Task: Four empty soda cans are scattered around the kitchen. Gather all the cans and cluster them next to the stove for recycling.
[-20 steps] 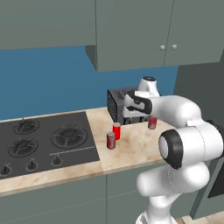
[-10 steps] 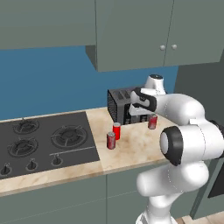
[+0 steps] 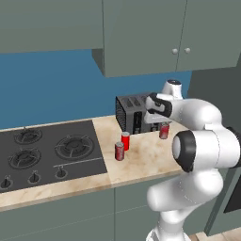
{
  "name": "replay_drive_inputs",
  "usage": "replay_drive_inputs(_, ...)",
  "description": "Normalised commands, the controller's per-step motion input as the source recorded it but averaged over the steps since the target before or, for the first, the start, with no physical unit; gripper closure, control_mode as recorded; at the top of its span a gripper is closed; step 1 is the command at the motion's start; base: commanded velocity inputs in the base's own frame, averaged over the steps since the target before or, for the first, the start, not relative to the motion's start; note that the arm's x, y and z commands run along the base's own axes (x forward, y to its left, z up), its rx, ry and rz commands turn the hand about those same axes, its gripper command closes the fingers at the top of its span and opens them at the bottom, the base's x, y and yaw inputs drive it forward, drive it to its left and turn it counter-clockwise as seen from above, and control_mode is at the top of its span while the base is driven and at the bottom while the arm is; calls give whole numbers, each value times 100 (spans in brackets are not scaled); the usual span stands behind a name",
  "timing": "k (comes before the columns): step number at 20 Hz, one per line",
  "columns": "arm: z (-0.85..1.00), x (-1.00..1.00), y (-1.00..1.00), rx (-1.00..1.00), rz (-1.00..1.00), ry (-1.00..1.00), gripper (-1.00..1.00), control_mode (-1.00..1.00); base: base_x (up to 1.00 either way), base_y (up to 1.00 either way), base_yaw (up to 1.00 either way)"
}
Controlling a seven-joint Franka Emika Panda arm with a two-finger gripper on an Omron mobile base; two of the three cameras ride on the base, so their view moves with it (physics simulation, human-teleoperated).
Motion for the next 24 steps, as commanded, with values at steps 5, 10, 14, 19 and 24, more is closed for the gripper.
replay_drive_inputs(5, -6, 11, -24, 0, 1, 0, -100, -100, 0, 0, 0)
replay_drive_inputs(10, -6, 11, -25, 0, 0, 0, -100, -100, 0, 0, 0)
replay_drive_inputs(14, -5, 11, -26, 0, 0, 0, -100, -100, 0, 0, 0)
replay_drive_inputs(19, -5, 14, -19, 0, 0, 0, -100, -100, 0, 0, 0)
replay_drive_inputs(24, -10, 18, -12, 0, 0, 0, -100, -100, 0, 0, 0)
